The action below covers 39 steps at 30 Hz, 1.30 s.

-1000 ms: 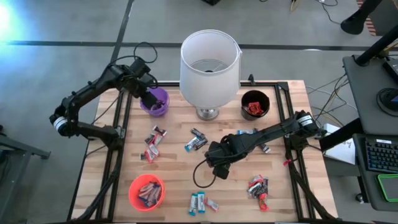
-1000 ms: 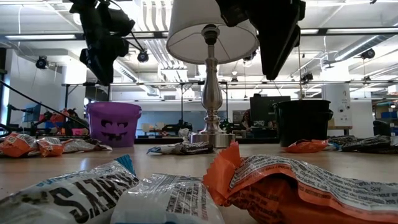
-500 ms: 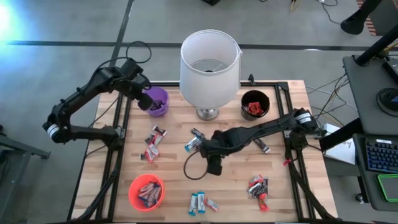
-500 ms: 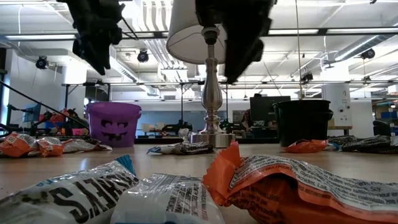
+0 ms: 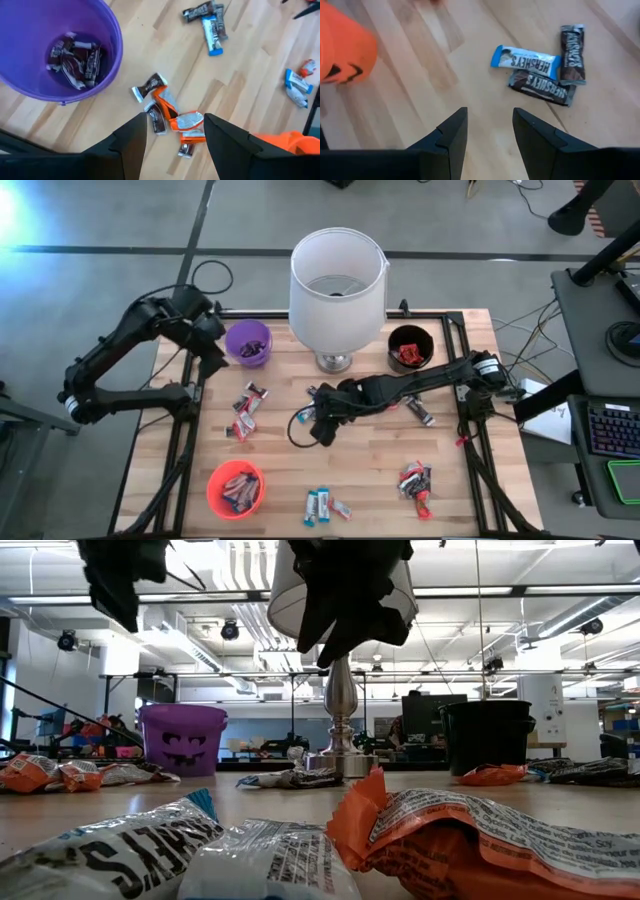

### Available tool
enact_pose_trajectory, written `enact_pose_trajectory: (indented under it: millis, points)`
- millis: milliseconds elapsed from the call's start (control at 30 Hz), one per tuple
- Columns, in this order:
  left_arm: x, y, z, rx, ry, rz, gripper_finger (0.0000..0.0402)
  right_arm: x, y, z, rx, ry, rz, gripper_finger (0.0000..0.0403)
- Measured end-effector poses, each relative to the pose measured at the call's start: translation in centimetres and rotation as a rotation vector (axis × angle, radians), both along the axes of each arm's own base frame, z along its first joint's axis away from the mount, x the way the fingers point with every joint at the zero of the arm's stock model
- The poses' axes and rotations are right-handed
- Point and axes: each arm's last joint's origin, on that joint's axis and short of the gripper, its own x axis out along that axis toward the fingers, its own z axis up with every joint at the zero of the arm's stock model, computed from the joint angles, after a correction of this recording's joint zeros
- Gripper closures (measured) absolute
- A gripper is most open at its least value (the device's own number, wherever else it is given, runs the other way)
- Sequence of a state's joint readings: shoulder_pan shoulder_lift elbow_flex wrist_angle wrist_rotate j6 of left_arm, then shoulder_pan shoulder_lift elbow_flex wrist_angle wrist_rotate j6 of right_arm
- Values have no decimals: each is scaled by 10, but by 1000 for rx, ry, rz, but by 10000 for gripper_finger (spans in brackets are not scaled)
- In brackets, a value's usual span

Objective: Organize candy in baskets
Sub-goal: Put the orange chocolate bar into the black bucket

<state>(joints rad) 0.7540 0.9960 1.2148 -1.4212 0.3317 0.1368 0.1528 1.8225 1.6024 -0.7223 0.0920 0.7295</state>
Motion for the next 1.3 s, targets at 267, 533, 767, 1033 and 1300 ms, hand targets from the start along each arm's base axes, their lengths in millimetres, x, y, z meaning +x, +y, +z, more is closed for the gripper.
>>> enact_pose_trajectory:
  millis: [267,533,767,1033,1300]
  points:
    - [-17,-17,-19,1,-25,47,221,0,0,0,39,-6,-86,255]
    - [-20,-21,-48,-23,-18,83,205,0,1,0,55,-3,-79,255]
    - [-16,-22,-55,-44,2,62,210,-2,11,0,88,6,-28,255]
    - [0,-24,-73,-7,-1,127,215,-2,12,0,78,6,-14,255]
    - [19,-26,-104,-22,-51,134,215,-2,12,0,68,9,4,255]
